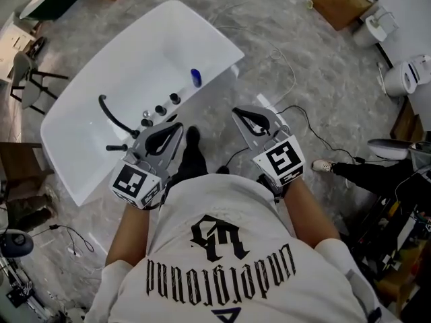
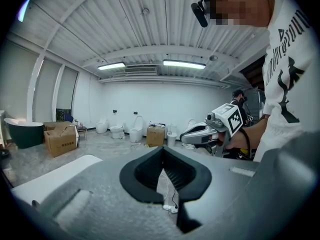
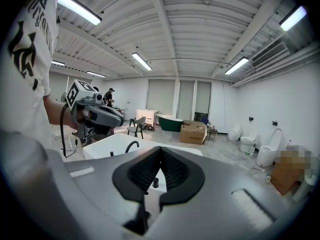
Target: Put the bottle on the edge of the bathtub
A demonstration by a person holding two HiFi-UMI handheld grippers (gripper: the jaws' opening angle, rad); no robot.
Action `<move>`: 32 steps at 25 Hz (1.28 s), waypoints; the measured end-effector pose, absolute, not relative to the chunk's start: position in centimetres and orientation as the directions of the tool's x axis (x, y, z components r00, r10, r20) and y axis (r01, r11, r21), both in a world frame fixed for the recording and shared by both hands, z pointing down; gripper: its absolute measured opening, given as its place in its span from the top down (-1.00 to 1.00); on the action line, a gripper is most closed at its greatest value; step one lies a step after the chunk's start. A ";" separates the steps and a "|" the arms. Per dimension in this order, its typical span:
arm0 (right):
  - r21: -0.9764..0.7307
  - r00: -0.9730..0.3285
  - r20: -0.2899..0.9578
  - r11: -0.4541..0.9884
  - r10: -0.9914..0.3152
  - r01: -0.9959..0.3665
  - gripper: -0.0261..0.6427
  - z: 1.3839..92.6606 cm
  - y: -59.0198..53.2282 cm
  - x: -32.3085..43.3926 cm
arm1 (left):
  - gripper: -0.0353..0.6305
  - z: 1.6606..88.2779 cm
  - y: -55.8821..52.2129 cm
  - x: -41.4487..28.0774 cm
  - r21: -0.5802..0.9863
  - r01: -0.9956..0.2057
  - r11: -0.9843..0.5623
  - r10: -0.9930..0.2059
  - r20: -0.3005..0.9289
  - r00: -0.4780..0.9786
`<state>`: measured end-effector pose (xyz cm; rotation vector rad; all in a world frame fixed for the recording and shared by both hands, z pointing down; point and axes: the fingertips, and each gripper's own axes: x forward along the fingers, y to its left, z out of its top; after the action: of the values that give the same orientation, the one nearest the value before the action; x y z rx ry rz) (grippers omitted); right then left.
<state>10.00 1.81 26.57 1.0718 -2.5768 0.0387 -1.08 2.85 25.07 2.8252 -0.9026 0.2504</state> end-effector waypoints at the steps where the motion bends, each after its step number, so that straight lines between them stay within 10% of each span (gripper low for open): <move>1: 0.101 -0.658 0.324 0.716 -0.680 -0.691 0.92 26.4 2.2 10.0 | 0.88 24.9 3.4 -1.4 0.105 -0.587 -0.802 -0.559 0.213 0.801; 32: 0.116 -0.480 0.342 0.543 -0.808 -0.832 0.92 25.2 20.3 -5.1 | 0.88 26.4 18.2 -17.5 0.181 -0.375 -0.909 -0.340 0.198 0.919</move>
<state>-5.14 20.27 25.17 1.3478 -2.4281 0.0932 -17.51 18.21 26.43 2.8645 -0.5407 0.2395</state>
